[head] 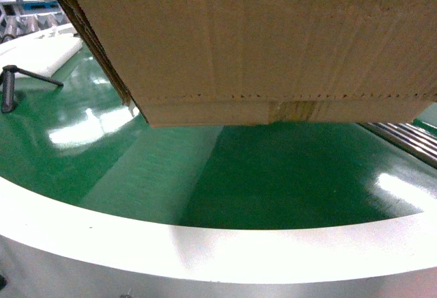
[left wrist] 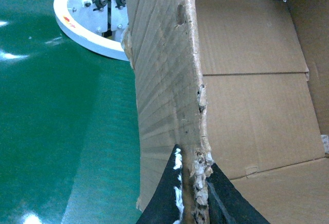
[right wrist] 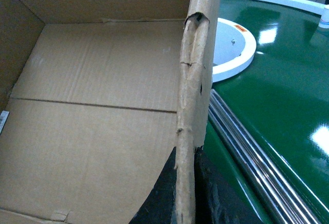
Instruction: Sort boxes to right shelf from conveyor
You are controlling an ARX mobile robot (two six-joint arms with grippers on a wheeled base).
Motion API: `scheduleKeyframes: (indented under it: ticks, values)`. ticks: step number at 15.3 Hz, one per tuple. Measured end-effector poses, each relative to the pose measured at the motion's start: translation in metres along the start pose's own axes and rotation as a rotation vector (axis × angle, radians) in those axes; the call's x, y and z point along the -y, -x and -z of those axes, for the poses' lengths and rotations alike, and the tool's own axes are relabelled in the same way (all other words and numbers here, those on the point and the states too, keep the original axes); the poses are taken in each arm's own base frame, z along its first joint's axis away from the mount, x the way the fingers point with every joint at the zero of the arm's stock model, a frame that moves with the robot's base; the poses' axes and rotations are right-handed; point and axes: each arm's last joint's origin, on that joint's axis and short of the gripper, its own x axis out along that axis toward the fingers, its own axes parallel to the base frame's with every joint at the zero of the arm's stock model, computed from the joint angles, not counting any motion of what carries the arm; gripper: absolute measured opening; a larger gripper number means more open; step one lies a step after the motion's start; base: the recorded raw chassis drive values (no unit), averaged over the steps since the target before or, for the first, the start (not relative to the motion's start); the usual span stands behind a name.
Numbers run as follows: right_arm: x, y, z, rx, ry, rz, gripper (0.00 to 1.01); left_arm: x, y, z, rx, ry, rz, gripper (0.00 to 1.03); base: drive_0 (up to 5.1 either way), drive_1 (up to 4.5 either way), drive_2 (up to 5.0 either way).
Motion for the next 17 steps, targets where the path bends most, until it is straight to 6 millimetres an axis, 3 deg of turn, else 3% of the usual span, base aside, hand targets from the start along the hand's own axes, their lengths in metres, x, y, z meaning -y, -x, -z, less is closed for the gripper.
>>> scheduleKeyframes:
  ticks: [3,7,17]
  values:
    - [0.0004,-0.0001,0.0001,-0.001,-0.001,0.001,0.04,0.0001,-0.0004,0.0,0.001,-0.001,0.001,0.03,-3.1,-1.4,4.7]
    - [0.0007,0.0001,0.0008,-0.004,-0.001,0.002,0.04,-0.0002,-0.0009,0.0007,-0.004,-0.002,-0.001,0.03,-0.1,-4.22,4.1]
    - [0.0004,0.0001,0.0005,-0.002,0.0,-0.001,0.04,-0.0004,-0.0009,0.0006,-0.003,-0.002,-0.003,0.03,-2.0,-6.3,2.2]
